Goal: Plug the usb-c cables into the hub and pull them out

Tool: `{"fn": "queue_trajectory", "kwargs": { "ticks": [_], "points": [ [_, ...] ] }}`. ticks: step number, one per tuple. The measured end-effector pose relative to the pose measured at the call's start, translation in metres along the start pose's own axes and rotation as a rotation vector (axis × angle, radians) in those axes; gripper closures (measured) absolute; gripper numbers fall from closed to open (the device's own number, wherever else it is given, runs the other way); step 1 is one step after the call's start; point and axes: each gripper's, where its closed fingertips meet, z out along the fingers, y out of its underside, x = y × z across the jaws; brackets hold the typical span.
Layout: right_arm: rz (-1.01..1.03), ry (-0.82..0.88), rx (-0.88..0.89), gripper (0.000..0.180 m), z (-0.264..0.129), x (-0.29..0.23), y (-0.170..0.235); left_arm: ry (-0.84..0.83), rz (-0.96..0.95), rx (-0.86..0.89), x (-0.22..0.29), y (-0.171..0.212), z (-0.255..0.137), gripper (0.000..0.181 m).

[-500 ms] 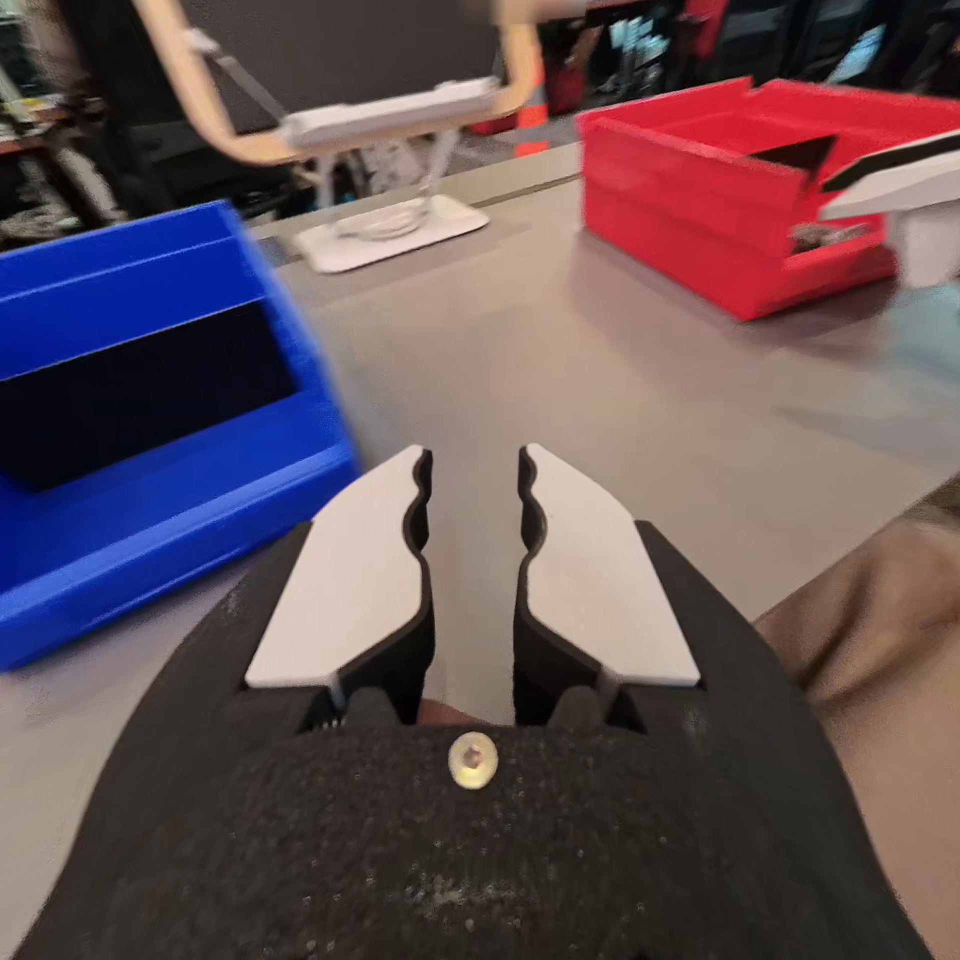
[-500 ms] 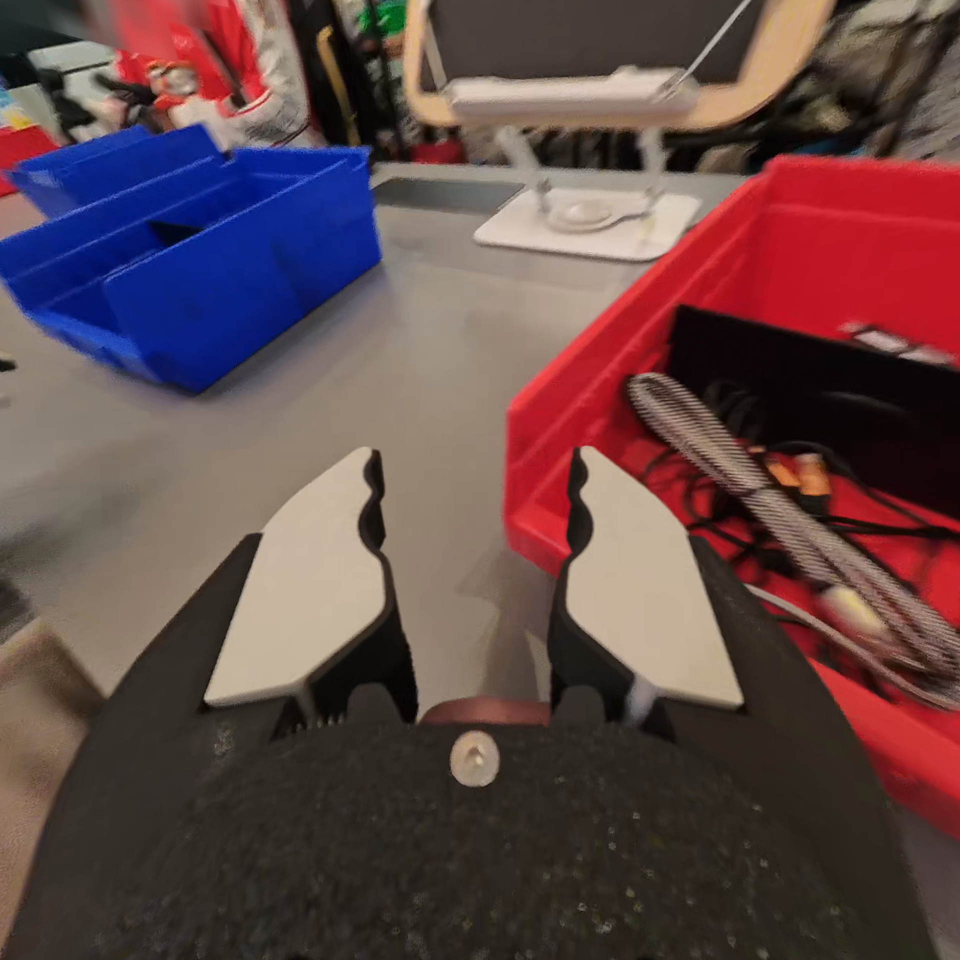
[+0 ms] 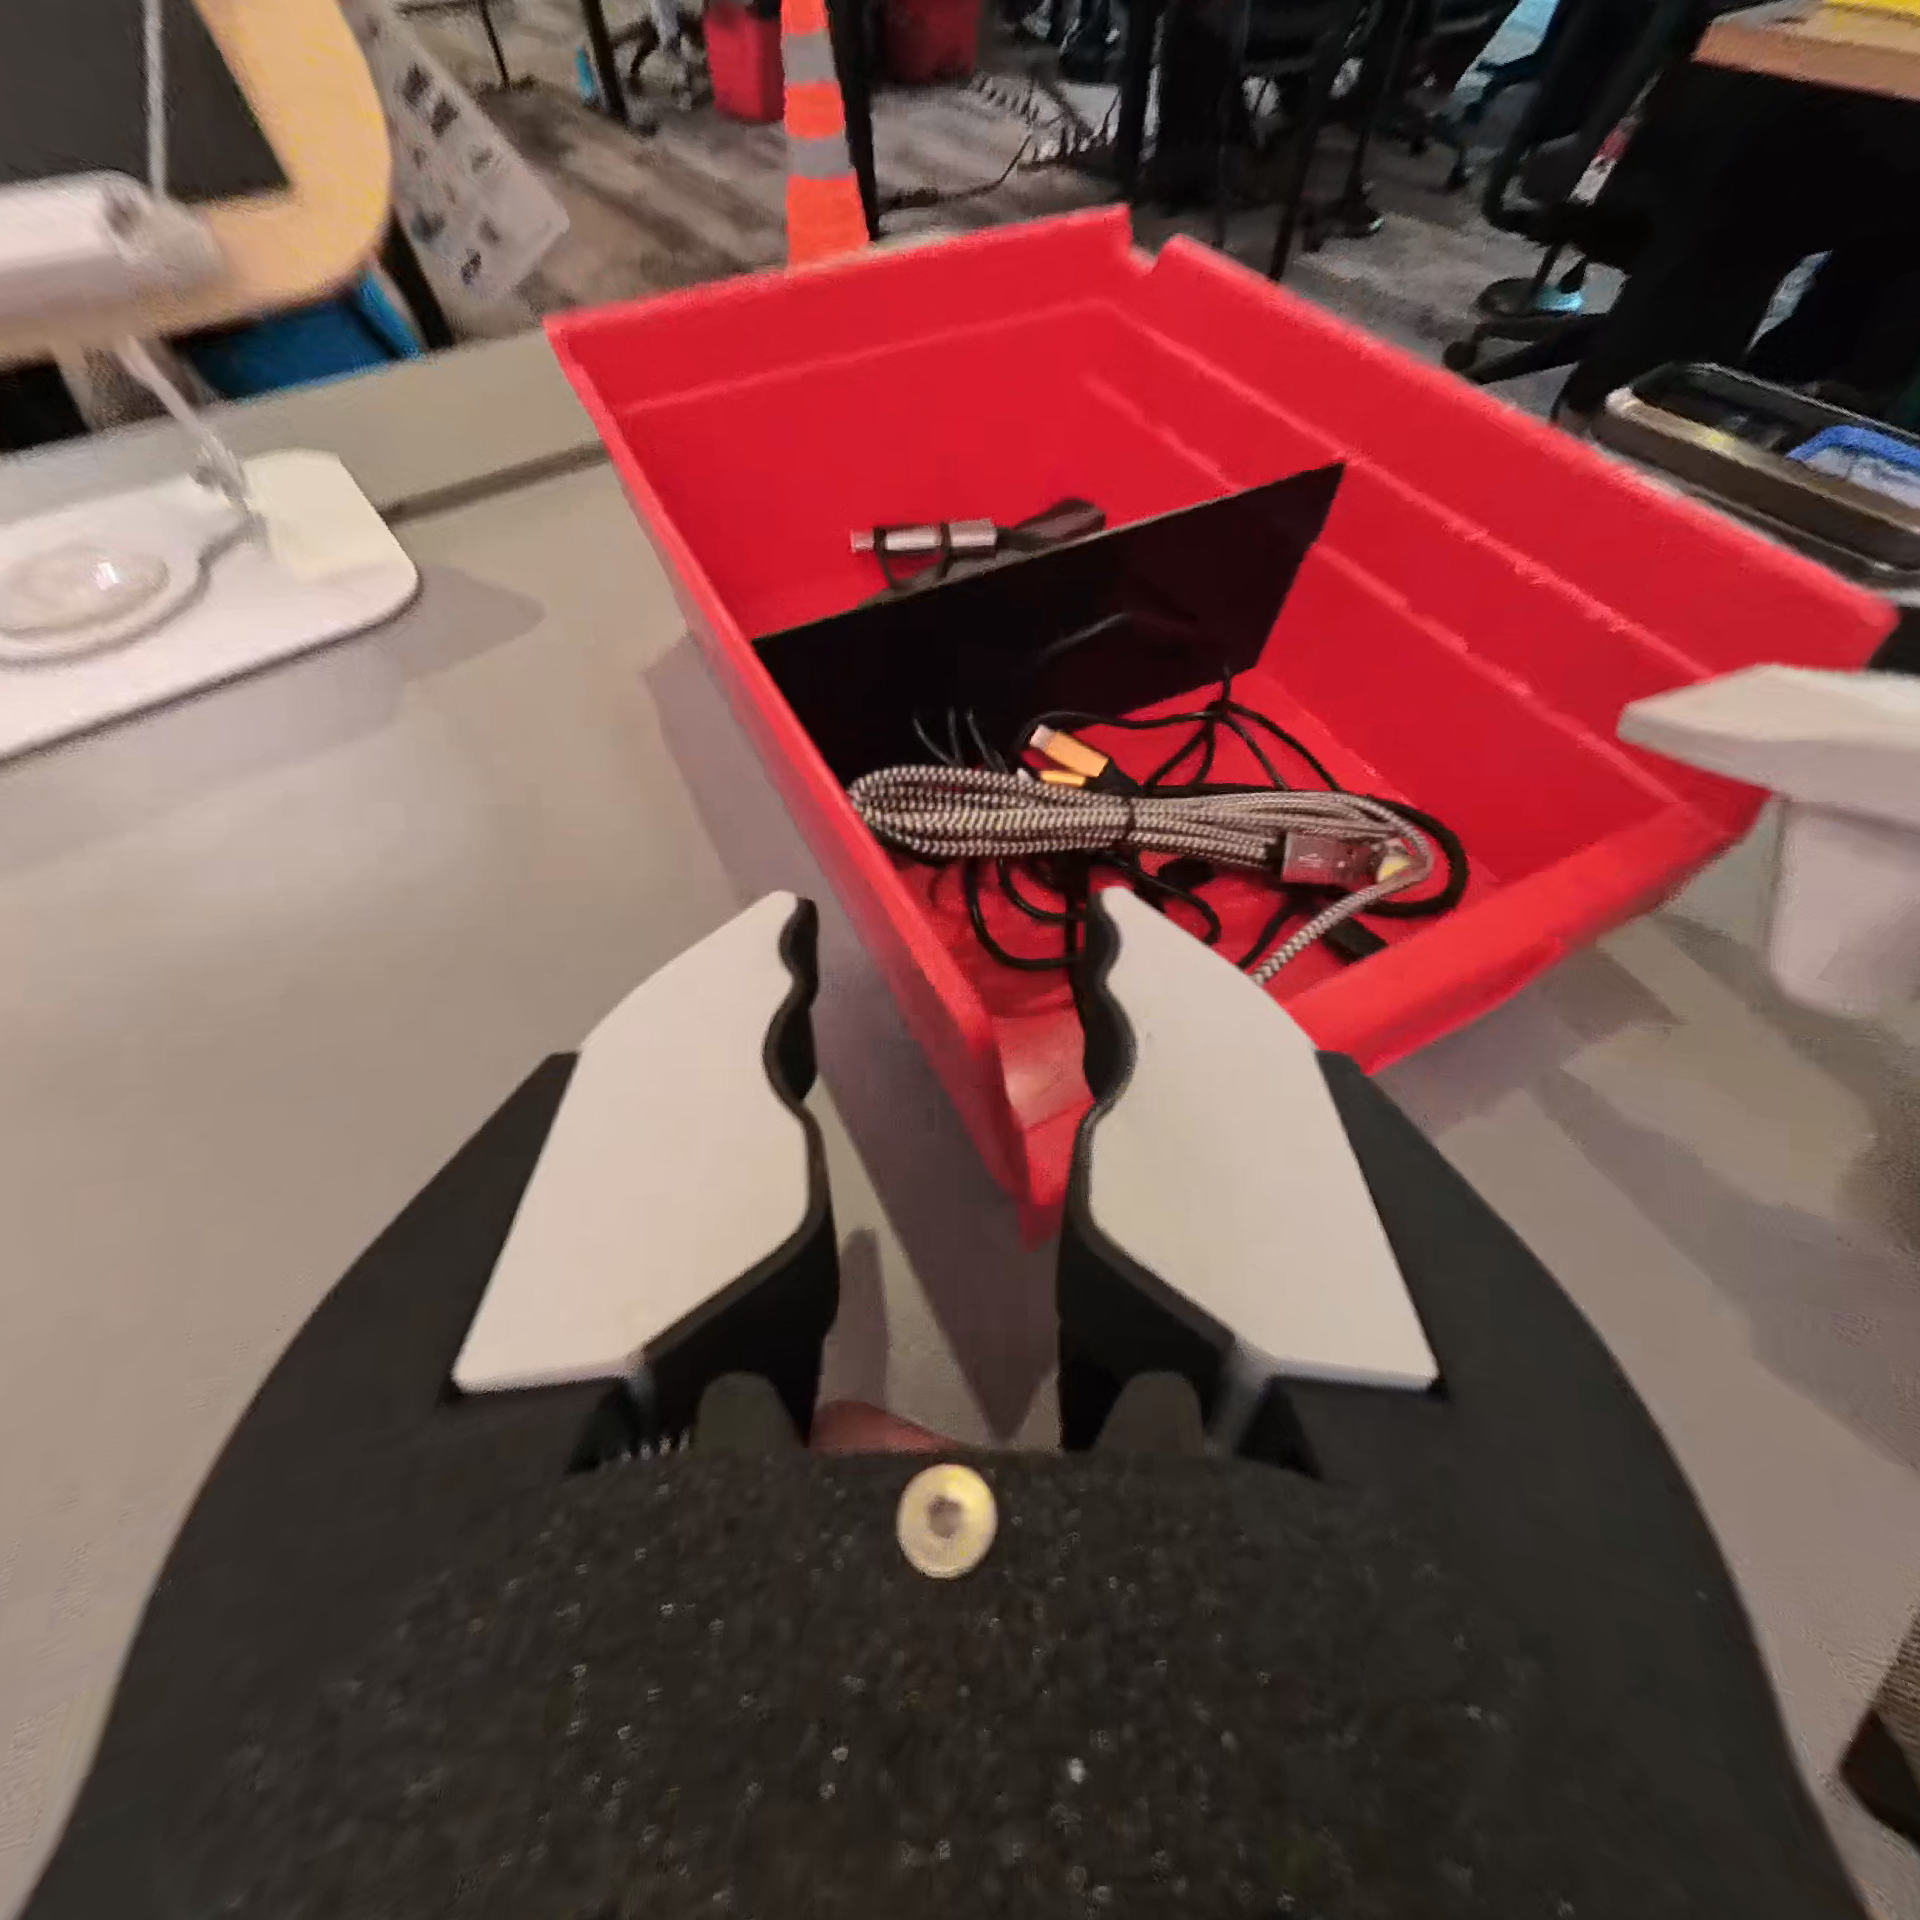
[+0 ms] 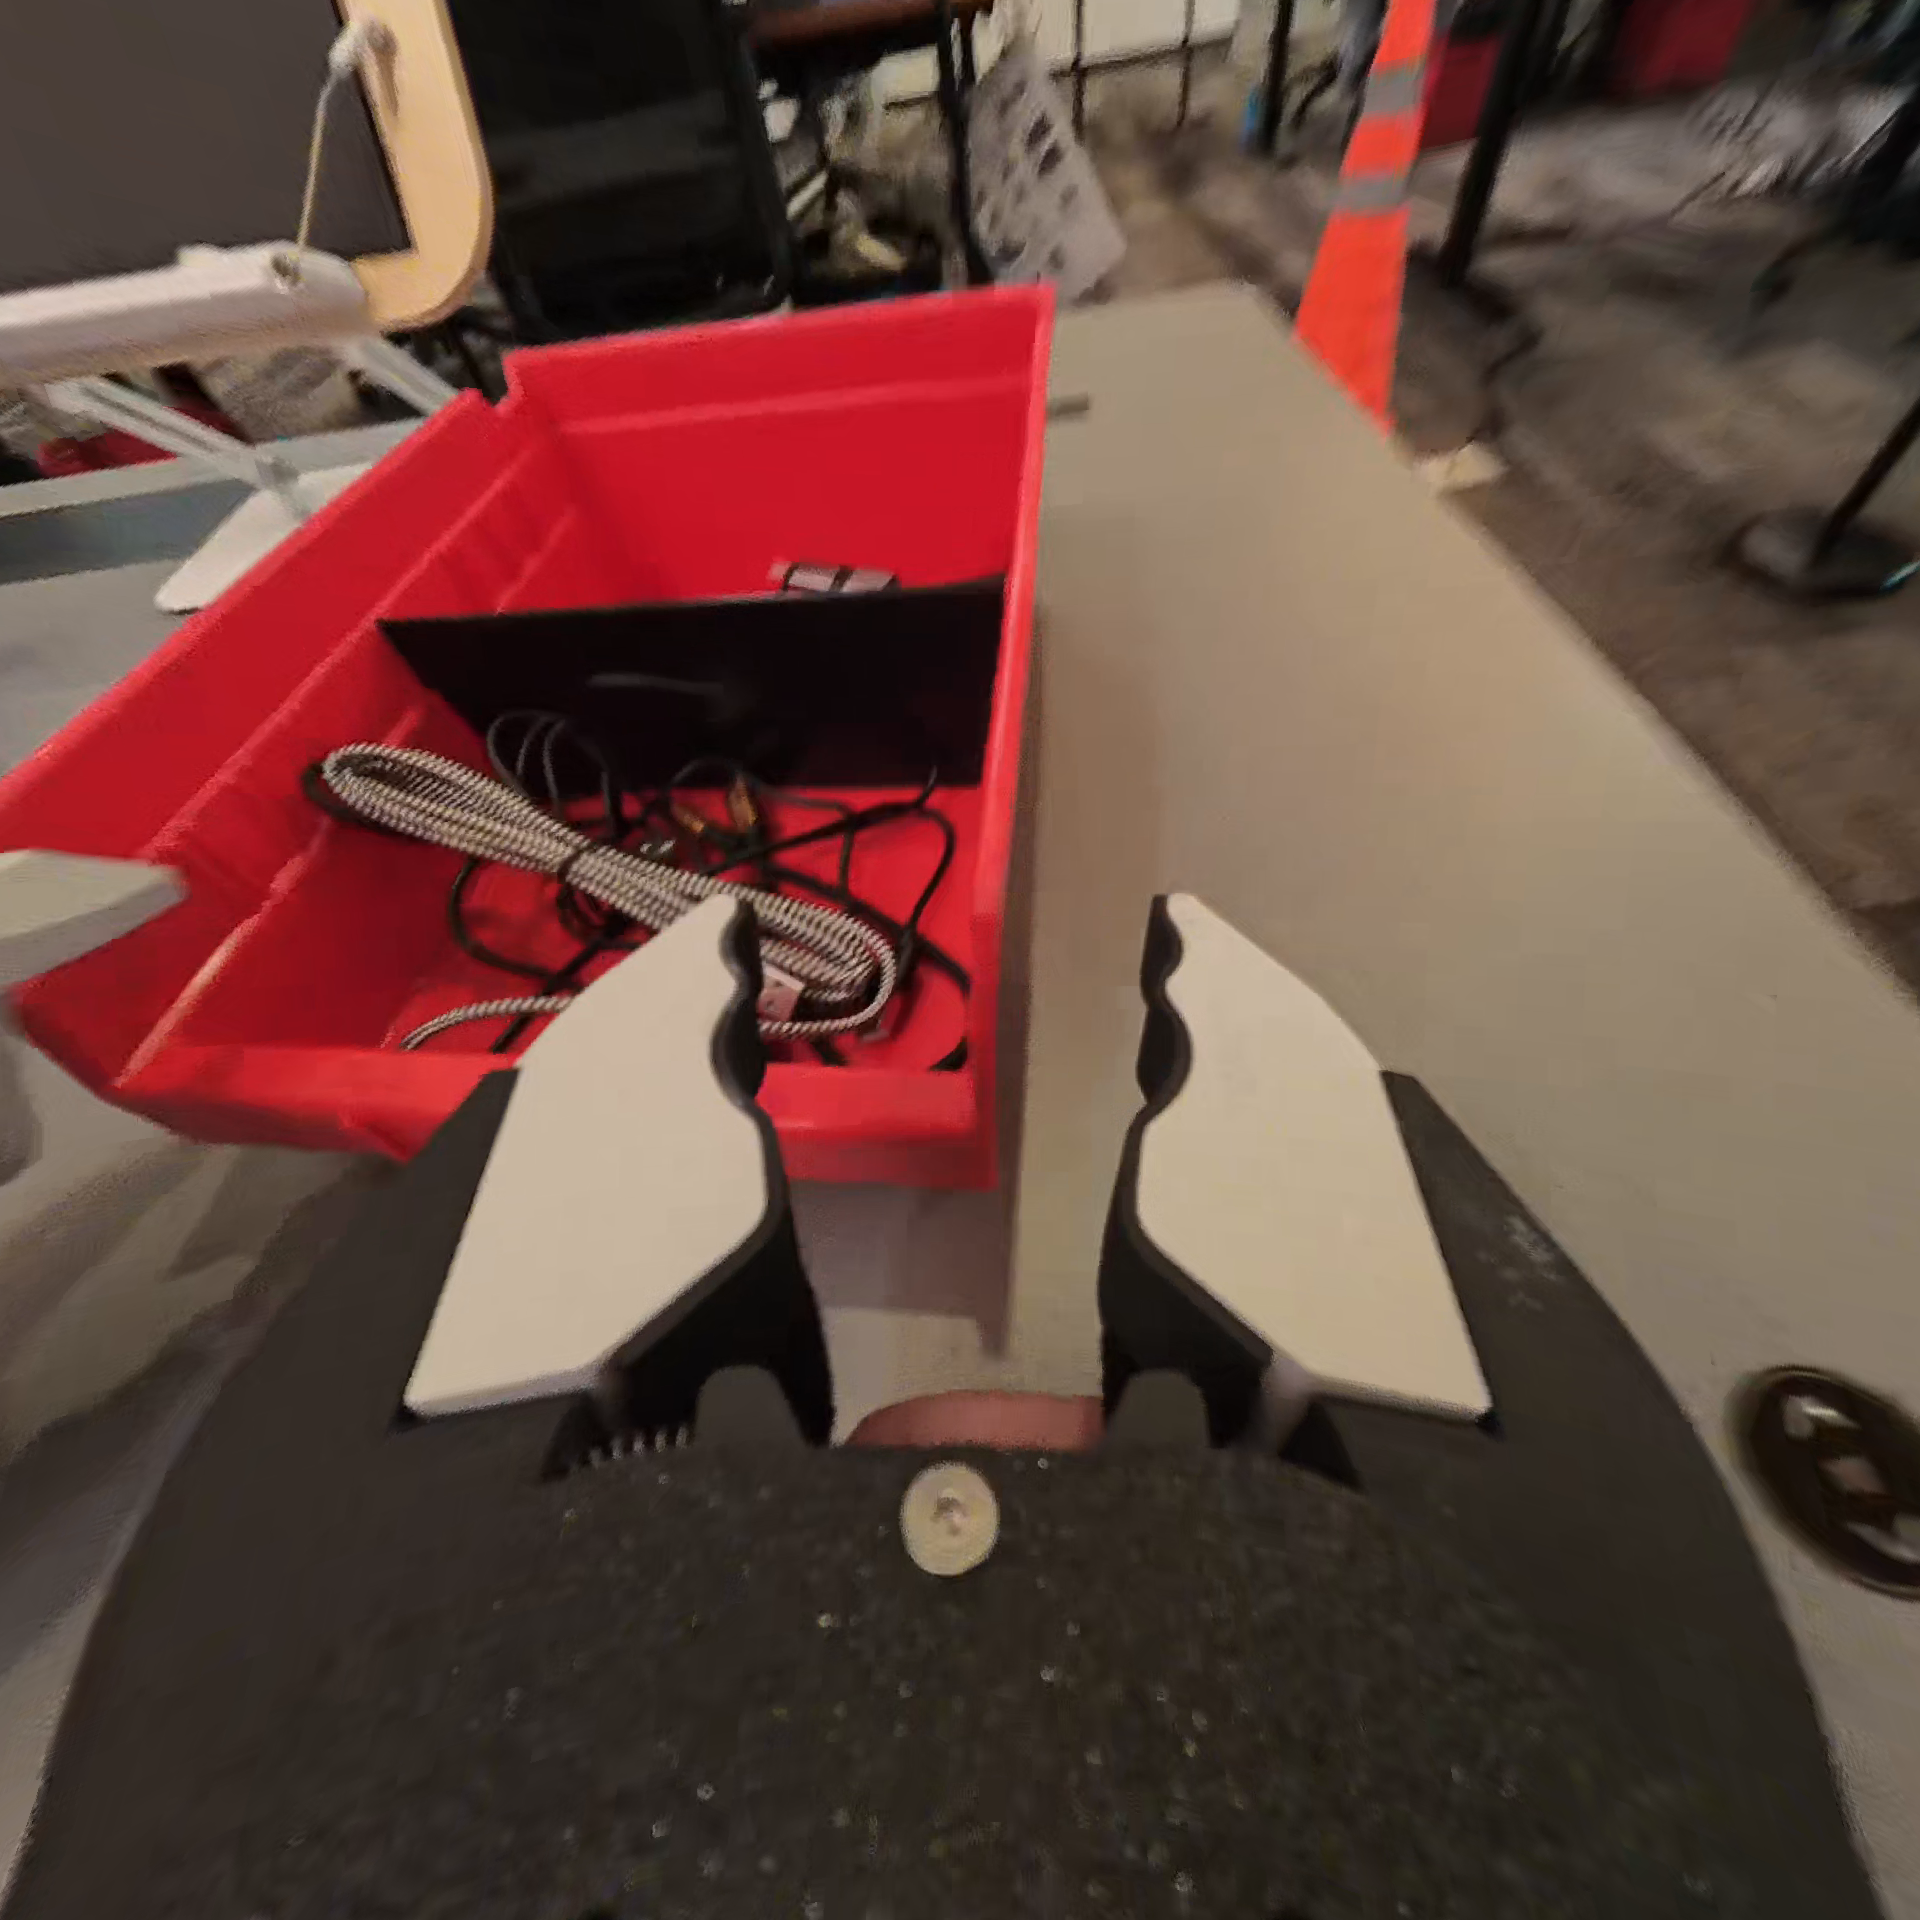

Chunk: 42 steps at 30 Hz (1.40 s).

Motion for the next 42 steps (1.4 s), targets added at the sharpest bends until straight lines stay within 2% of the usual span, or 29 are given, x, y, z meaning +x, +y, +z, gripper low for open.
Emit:
{"fn": "queue_trajectory", "kwargs": {
  "ticks": [2, 4, 7, 13, 20, 24, 27, 32, 35, 37, 40, 42],
  "points": [
    [0.027, -0.014, -0.065, 0.117, 0.007, -0.004, 0.016, -0.022, -0.029, -0.060, -0.004, 0.011, 0.013, 0.143],
    [0.027, -0.013, -0.103, 0.138, 0.012, -0.006, 0.025, 0.022, -0.032, -0.080, -0.002, 0.013, 0.018, 0.154],
    [0.015, 0.043, -0.128, 0.175, 0.012, 0.000, 0.028, -0.038, -0.085, -0.097, -0.015, 0.013, 0.018, 0.169],
    [-0.143, 0.118, -0.148, 0.175, 0.003, -0.024, 0.028, -0.152, -0.091, -0.064, -0.032, 0.016, -0.007, 0.176],
    [-0.199, -0.013, -0.038, 0.175, 0.013, -0.119, 0.009, -0.340, -0.090, 0.039, -0.107, 0.012, -0.081, 0.176],
    [-0.230, -0.084, -0.076, 0.175, 0.027, -0.175, 0.018, -0.404, -0.139, 0.002, -0.153, 0.033, -0.112, 0.177],
    [-0.235, -0.108, -0.130, 0.175, 0.032, -0.199, 0.031, -0.420, -0.167, -0.035, -0.172, 0.051, -0.123, 0.177],
    [-0.237, -0.137, -0.197, 0.175, 0.040, -0.215, 0.050, -0.436, -0.204, -0.088, -0.186, 0.075, -0.128, 0.176],
    [-0.214, -0.161, -0.182, 0.175, 0.040, -0.216, 0.051, -0.379, -0.250, -0.052, -0.184, 0.072, -0.127, 0.172],
    [-0.193, -0.200, -0.171, 0.172, 0.036, -0.216, 0.050, -0.321, -0.255, -0.049, -0.178, 0.067, -0.130, 0.162],
    [-0.204, -0.273, -0.139, 0.157, 0.021, -0.214, 0.048, -0.236, -0.271, 0.103, -0.174, 0.038, -0.160, 0.156],
    [-0.238, -0.282, -0.112, 0.156, 0.010, -0.204, 0.046, -0.324, -0.256, 0.201, -0.200, 0.020, -0.197, 0.163]
  ]
}}
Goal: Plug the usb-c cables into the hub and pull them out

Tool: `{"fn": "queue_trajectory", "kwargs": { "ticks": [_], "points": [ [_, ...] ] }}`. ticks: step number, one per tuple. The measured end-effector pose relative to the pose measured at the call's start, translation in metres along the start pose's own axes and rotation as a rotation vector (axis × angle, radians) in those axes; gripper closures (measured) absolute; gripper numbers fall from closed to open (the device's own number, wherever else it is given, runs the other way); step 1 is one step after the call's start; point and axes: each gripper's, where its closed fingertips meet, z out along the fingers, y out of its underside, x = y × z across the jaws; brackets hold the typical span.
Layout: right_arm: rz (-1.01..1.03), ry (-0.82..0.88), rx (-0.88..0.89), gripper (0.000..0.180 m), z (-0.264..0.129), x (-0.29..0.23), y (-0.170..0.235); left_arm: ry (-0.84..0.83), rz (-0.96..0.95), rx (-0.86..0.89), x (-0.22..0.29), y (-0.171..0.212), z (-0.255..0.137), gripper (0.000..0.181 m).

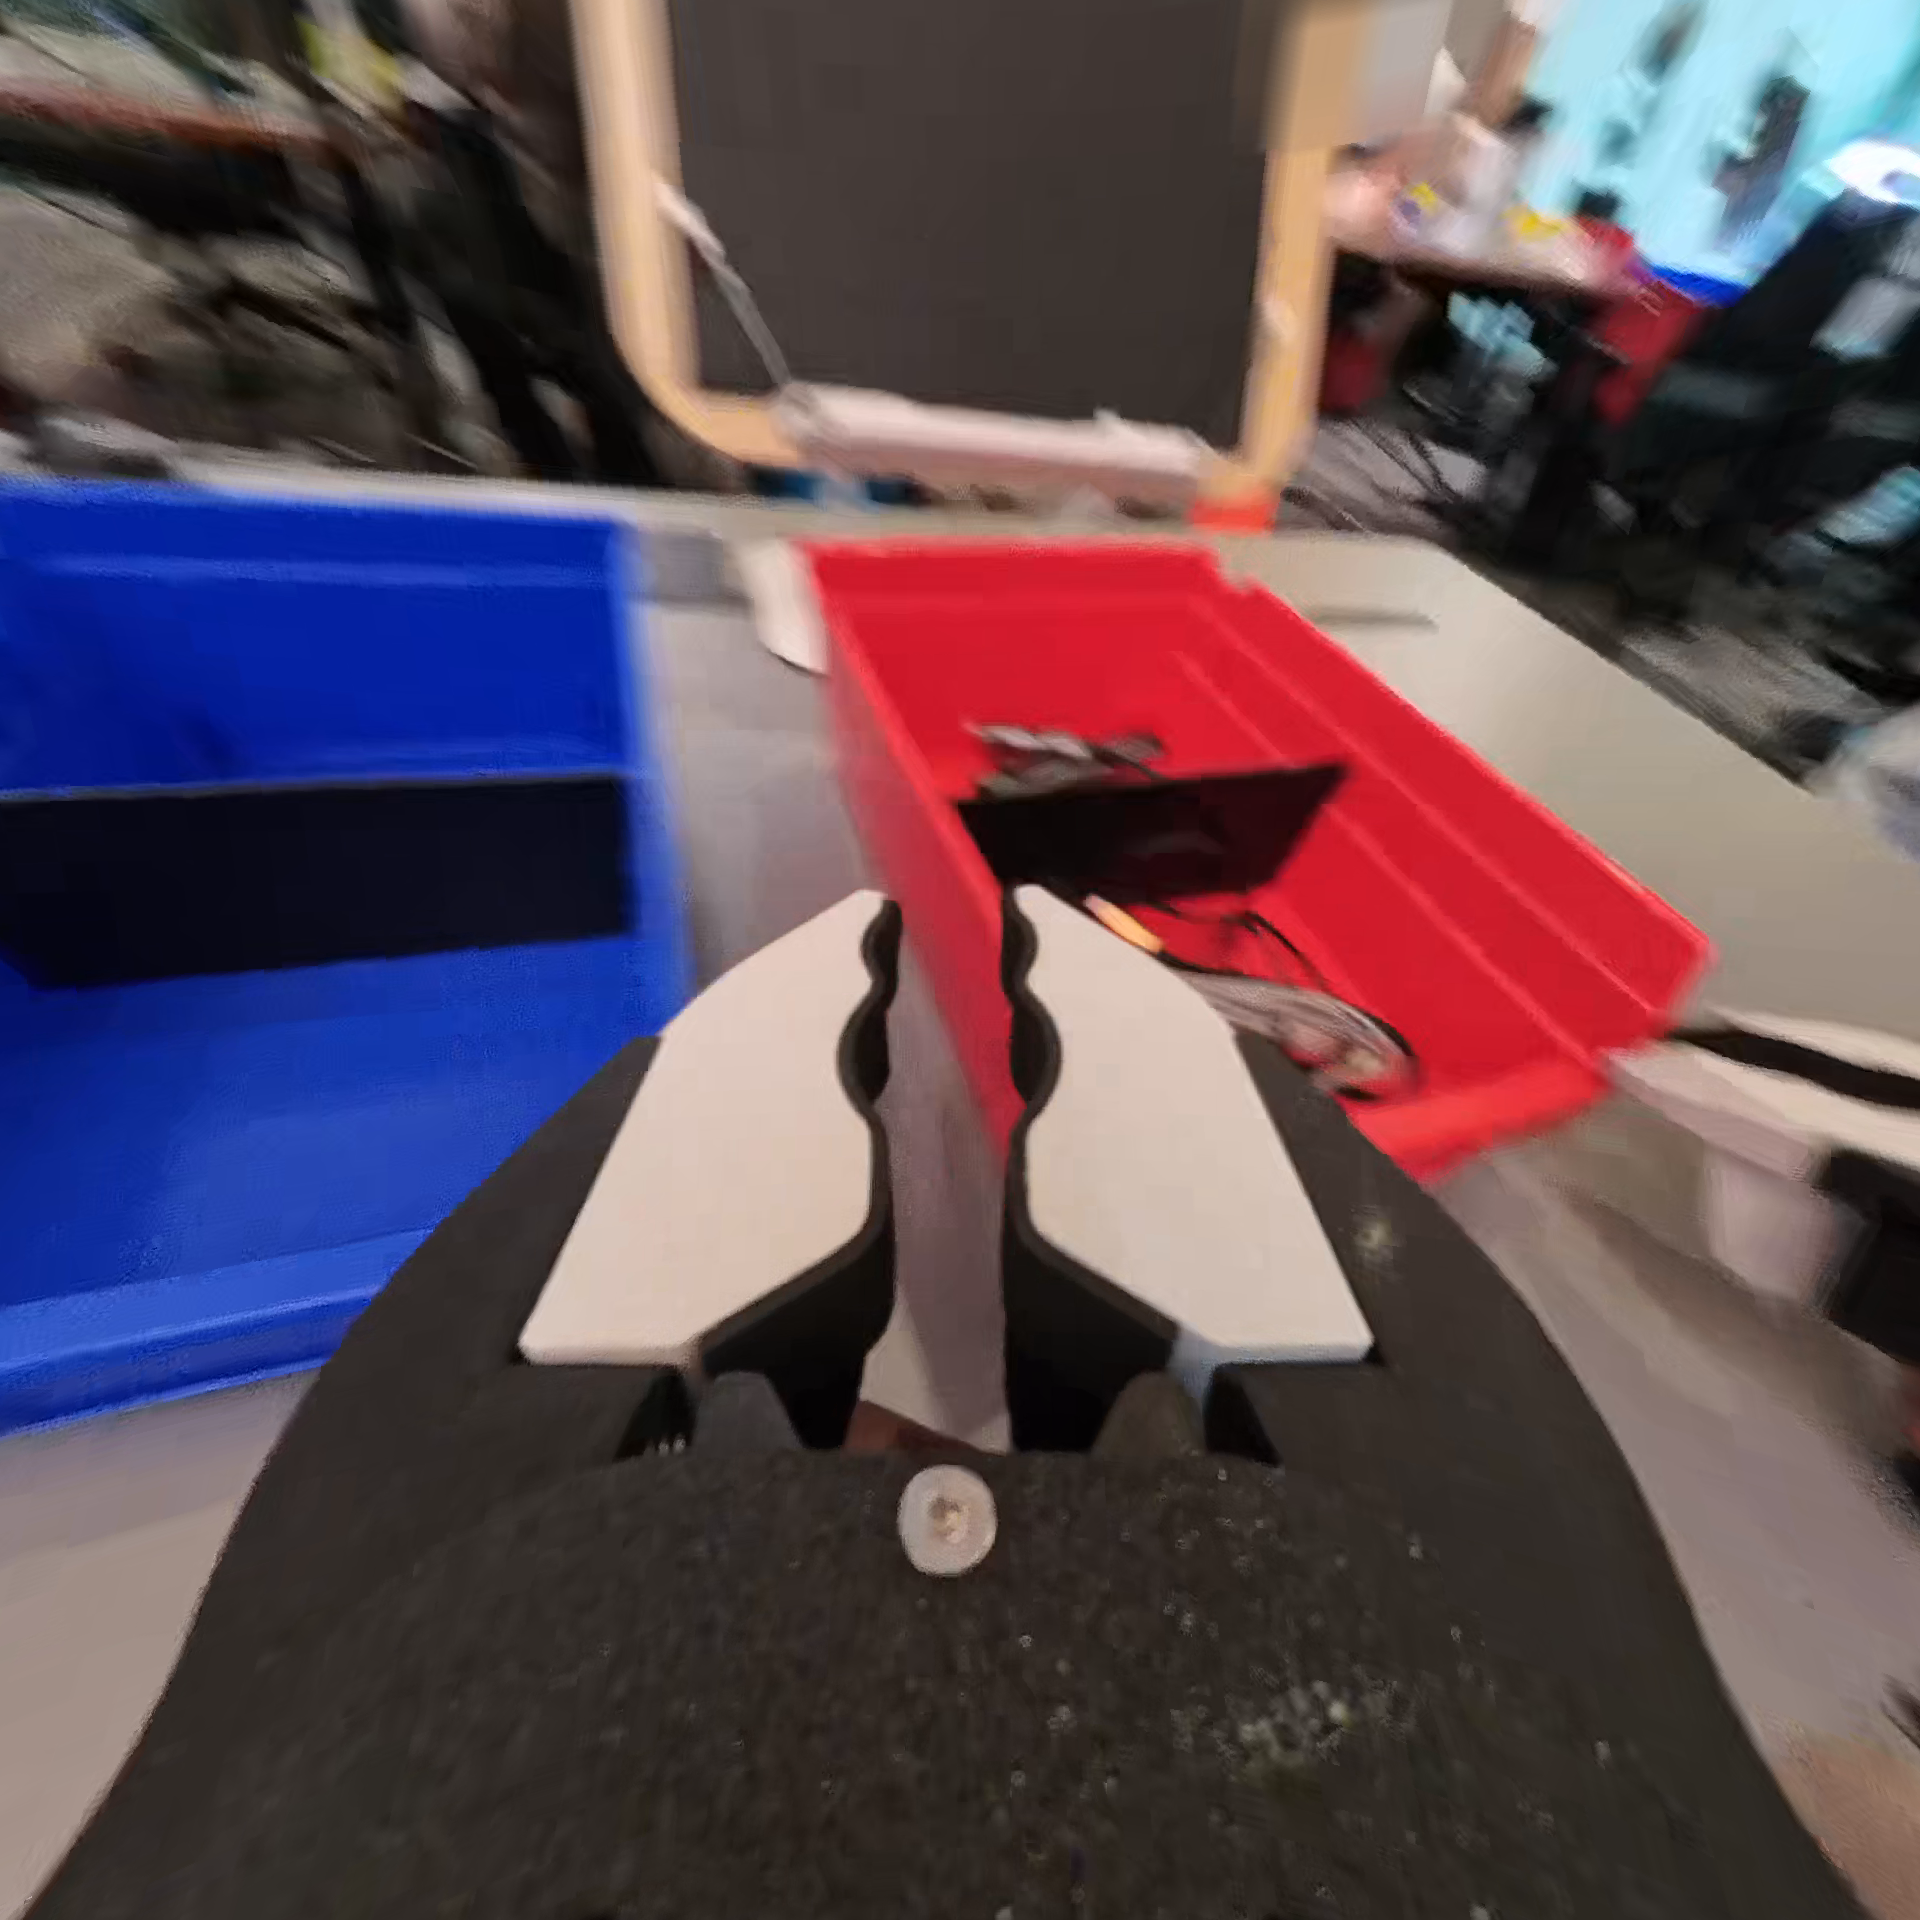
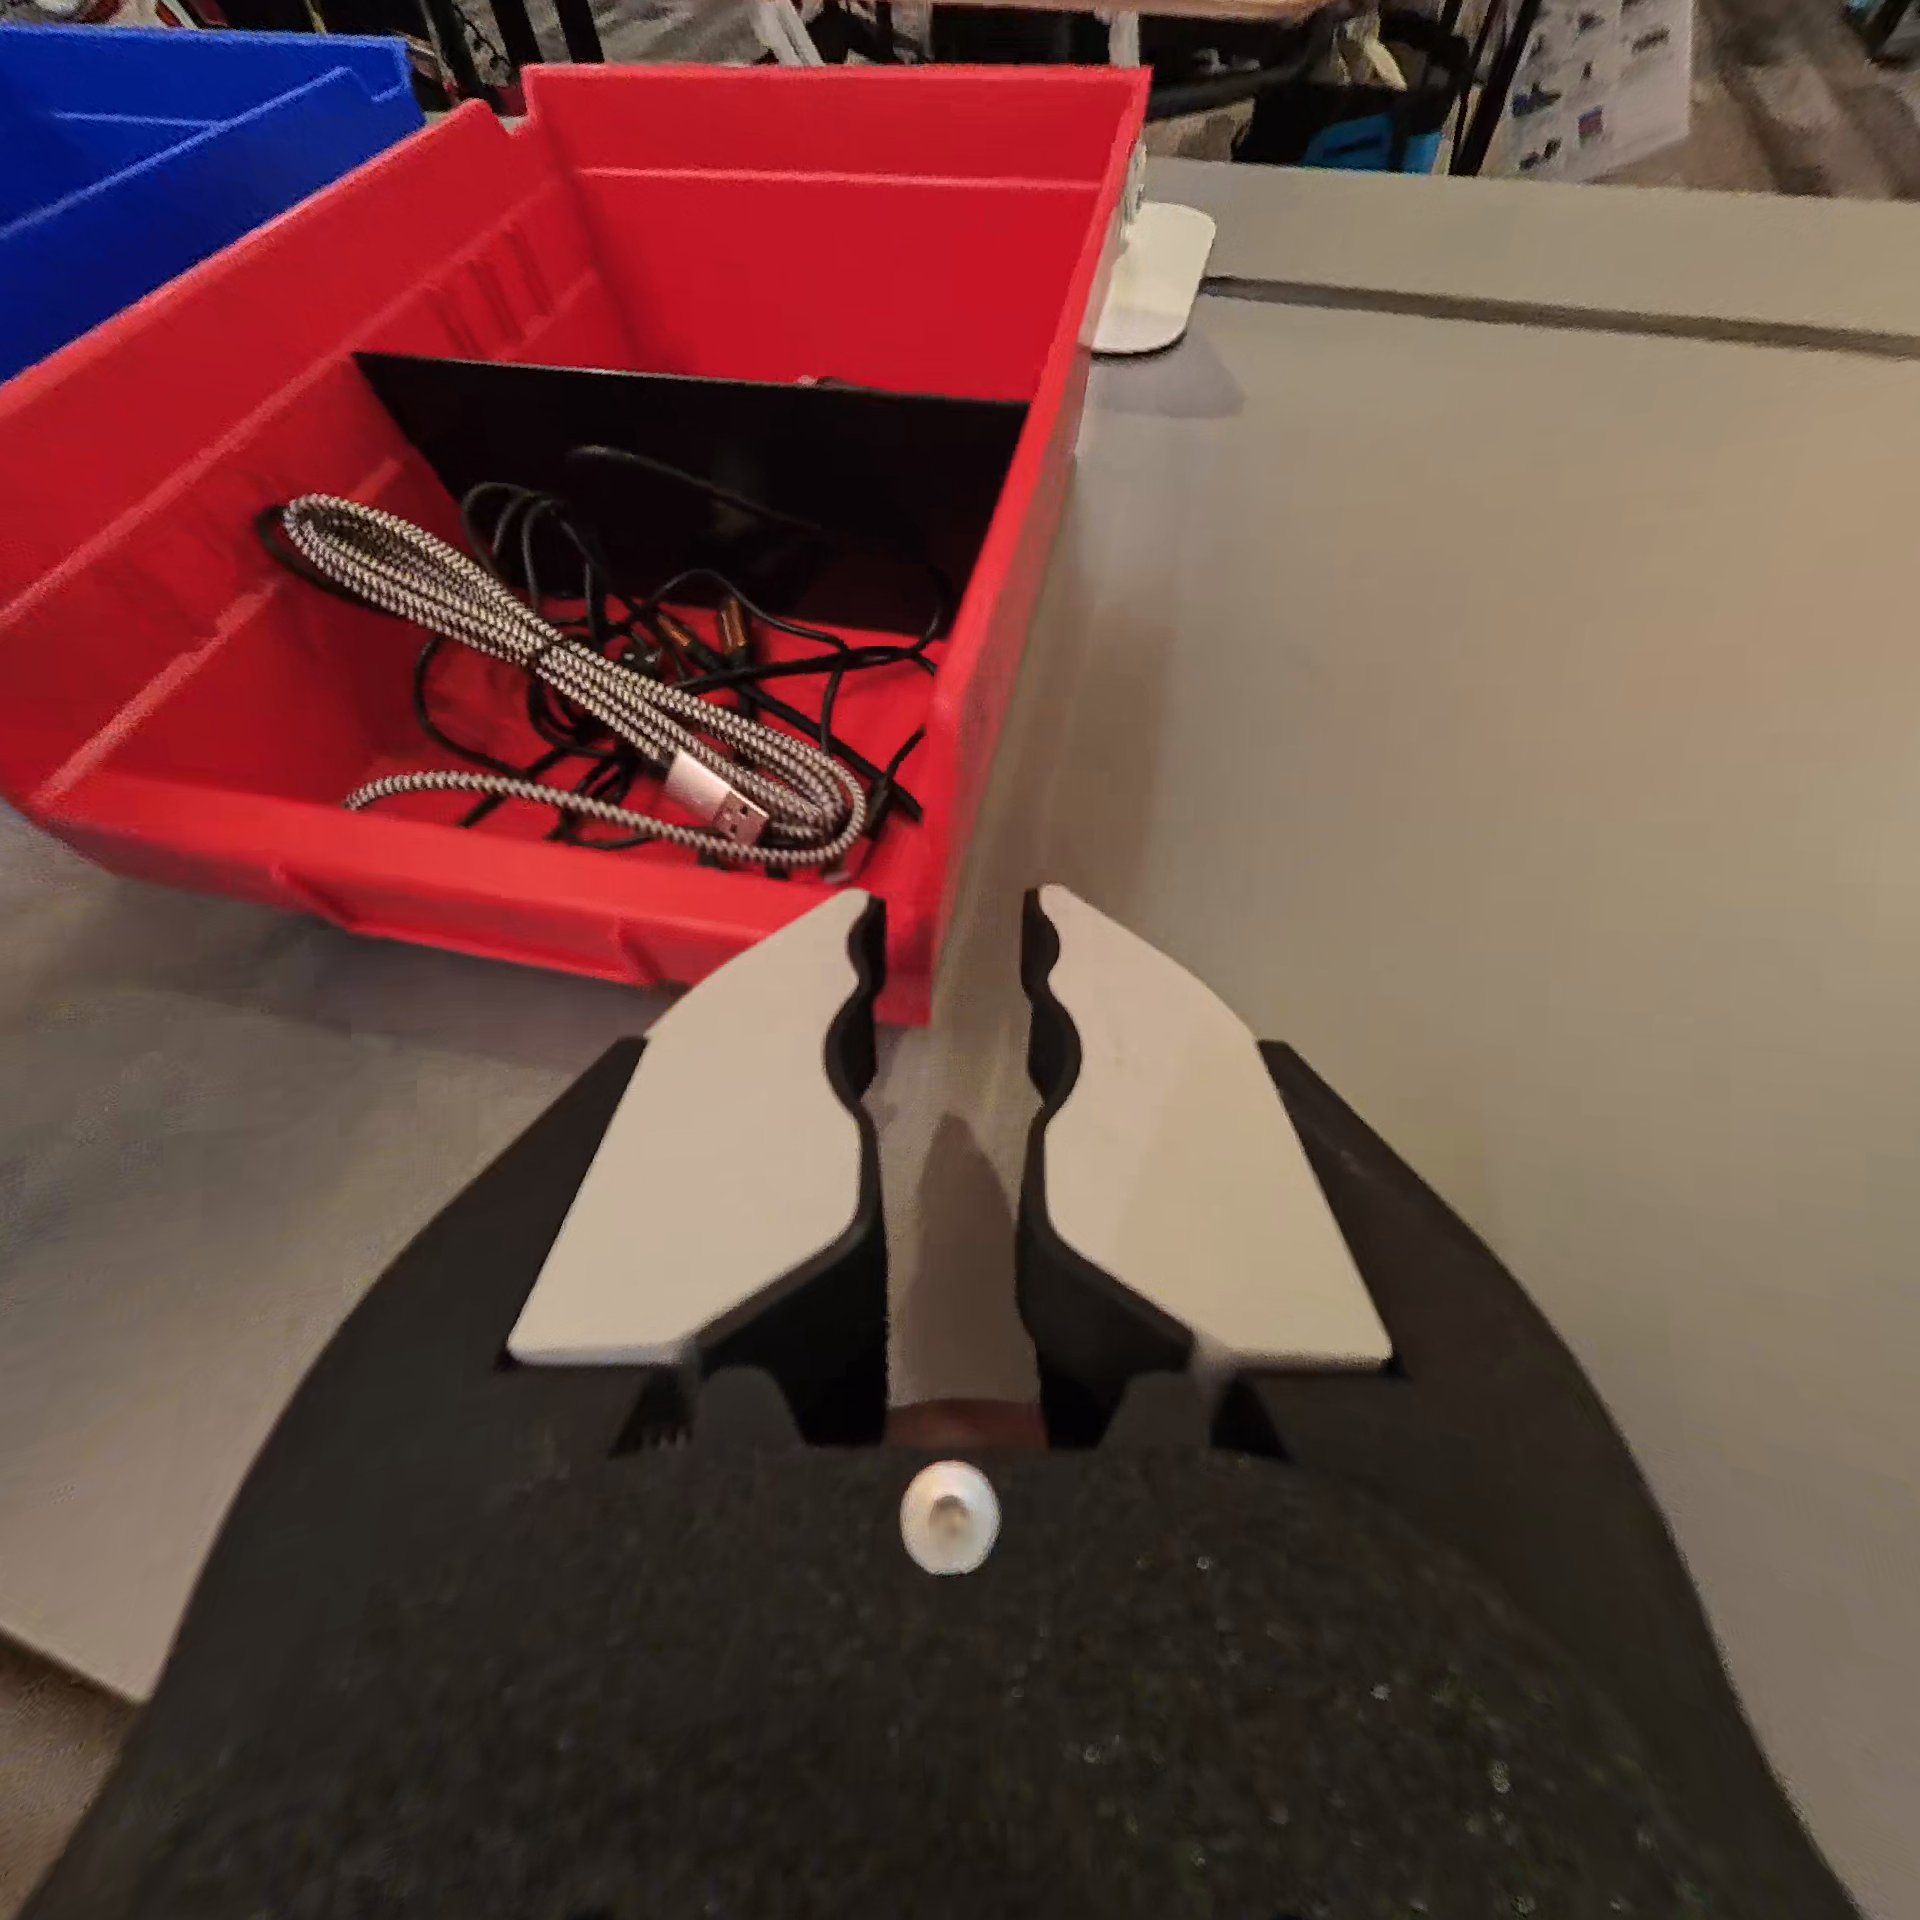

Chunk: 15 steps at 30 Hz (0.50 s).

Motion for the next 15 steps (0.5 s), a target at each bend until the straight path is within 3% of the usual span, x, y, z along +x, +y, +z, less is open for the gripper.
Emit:
{"fn": "queue_trajectory", "kwargs": {
  "ticks": [3, 6, 10, 11, 15],
  "points": [
    [-0.013, 0.007, 0.022, 0.156, -0.013, 0.012, 0.001, -0.278, 0.046, 0.151, -0.091, -0.047, -0.044, 0.163],
    [0.030, 0.005, 0.054, 0.155, -0.016, 0.017, -0.008, -0.398, 0.078, 0.081, -0.178, -0.044, -0.065, 0.147],
    [-0.026, 0.013, 0.071, 0.155, -0.016, 0.004, -0.010, -0.275, 0.061, -0.127, -0.233, 0.014, -0.047, 0.138],
    [-0.051, 0.015, 0.092, 0.155, -0.018, -0.003, -0.014, -0.268, 0.044, -0.102, -0.240, 0.020, -0.042, 0.132],
    [-0.145, -0.037, 0.190, 0.153, -0.029, -0.051, -0.032, -0.256, 0.052, -0.090, -0.254, 0.018, -0.034, 0.142]
  ]
}}
